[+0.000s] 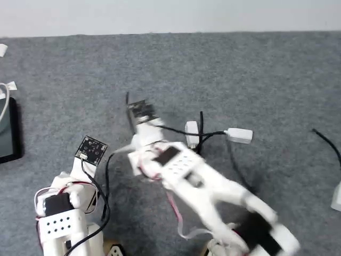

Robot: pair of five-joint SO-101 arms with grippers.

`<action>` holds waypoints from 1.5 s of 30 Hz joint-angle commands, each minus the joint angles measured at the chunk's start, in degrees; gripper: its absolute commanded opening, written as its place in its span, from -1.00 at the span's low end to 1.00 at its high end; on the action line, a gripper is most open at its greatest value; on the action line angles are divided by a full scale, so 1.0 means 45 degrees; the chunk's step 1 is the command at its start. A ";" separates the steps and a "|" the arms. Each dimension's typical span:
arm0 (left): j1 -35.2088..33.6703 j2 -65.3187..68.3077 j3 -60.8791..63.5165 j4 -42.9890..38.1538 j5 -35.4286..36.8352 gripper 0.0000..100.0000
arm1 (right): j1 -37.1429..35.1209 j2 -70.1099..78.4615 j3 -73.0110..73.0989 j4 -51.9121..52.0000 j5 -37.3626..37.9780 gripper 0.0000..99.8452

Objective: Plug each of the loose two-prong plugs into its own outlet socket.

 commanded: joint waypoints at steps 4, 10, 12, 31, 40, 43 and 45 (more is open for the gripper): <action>0.0313 -0.0156 -0.0283 -0.0371 0.0137 -0.76 | 0.1397 -0.8078 0.1426 0.3311 0.1680 -0.98; 0.1035 -0.0156 -0.0029 -0.0313 0.0117 -0.76 | 0.6066 -1.2474 0.1426 0.6554 0.1856 -0.98; 0.1035 -0.0156 -0.0029 -0.0313 0.0117 -0.76 | 0.8469 -1.3060 0.1446 0.7004 0.2735 -0.98; 0.1055 -0.0137 -0.0029 -0.0274 0.0117 -0.73 | 2.2418 -0.7316 0.7267 -0.4991 0.7658 -0.96; 0.1055 -0.0156 0.0029 -0.0117 0.0117 -0.65 | 2.2339 -0.5558 0.6212 -0.4796 0.6759 -0.41; 0.1055 -0.0156 0.0029 -0.0117 0.0098 -0.65 | 2.2046 -0.6066 0.5705 -0.3350 0.6388 -0.43; 0.1055 -0.0156 0.0029 -0.0117 0.0098 -0.65 | 2.1656 -0.6593 0.5197 -0.1729 0.6173 -0.45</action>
